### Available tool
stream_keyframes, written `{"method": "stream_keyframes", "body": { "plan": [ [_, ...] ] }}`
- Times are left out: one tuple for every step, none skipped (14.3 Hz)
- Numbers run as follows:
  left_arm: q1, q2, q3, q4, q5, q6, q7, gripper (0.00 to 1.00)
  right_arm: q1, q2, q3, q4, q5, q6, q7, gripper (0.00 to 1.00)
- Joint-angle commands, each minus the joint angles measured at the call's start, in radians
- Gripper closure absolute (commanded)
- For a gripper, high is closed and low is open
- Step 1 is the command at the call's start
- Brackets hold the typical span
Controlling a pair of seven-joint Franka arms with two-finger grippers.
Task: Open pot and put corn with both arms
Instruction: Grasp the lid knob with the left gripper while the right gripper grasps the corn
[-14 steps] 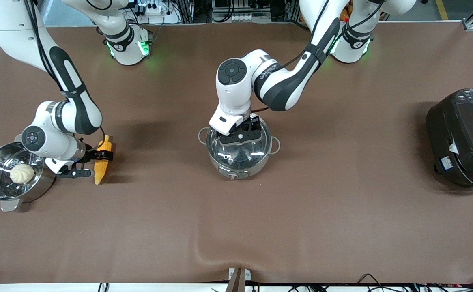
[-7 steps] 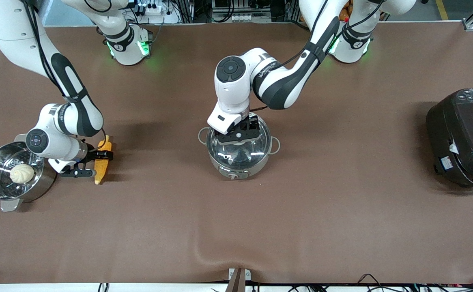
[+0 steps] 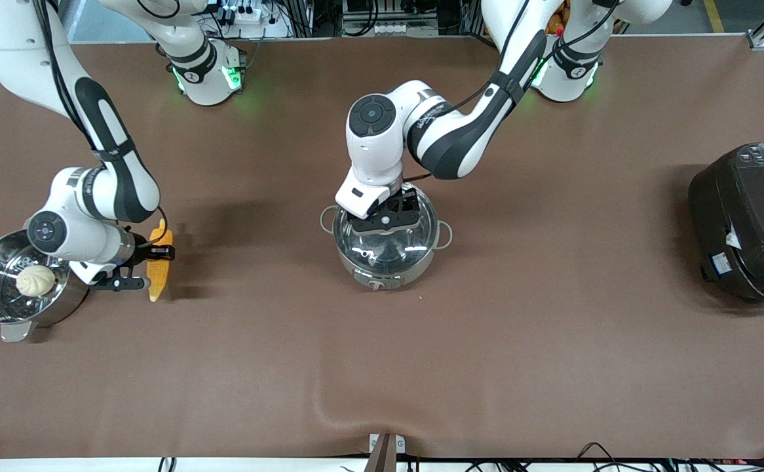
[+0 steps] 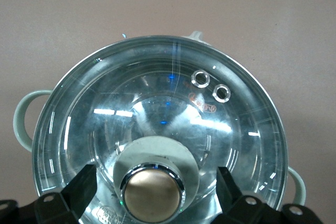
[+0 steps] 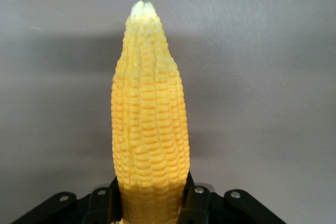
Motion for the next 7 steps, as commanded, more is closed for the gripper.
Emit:
{"method": "stream_keyframes", "body": {
  "plan": [
    [-0.01, 0.006, 0.006, 0.008, 0.008, 0.002, -0.04, 0.07, 0.049, -0.031, 0.002, 0.148, 0.007, -0.181, 0.0, 0.76],
    [-0.01, 0.006, 0.006, 0.008, -0.009, 0.002, -0.066, 0.37, 0.064, -0.025, 0.002, 0.193, 0.008, -0.206, 0.011, 0.76],
    [-0.008, 0.004, 0.004, 0.008, -0.041, 0.0, -0.082, 0.82, 0.08, -0.021, 0.002, 0.23, 0.01, -0.228, 0.014, 0.76],
    [-0.007, 0.004, 0.006, 0.008, -0.071, 0.0, -0.086, 1.0, 0.101, -0.019, 0.002, 0.253, 0.01, -0.246, 0.015, 0.76],
    [-0.008, 0.004, 0.006, 0.008, -0.076, 0.0, -0.089, 1.0, 0.116, -0.019, 0.002, 0.27, 0.01, -0.251, 0.022, 0.76],
    [-0.008, 0.004, 0.006, 0.007, -0.076, 0.0, -0.089, 1.0, 0.123, -0.019, 0.002, 0.273, 0.01, -0.254, 0.038, 0.75],
    [-0.008, 0.004, 0.006, 0.007, -0.076, -0.001, -0.089, 1.0, 0.133, -0.019, 0.002, 0.273, 0.01, -0.26, 0.054, 0.75]
  ]
}}
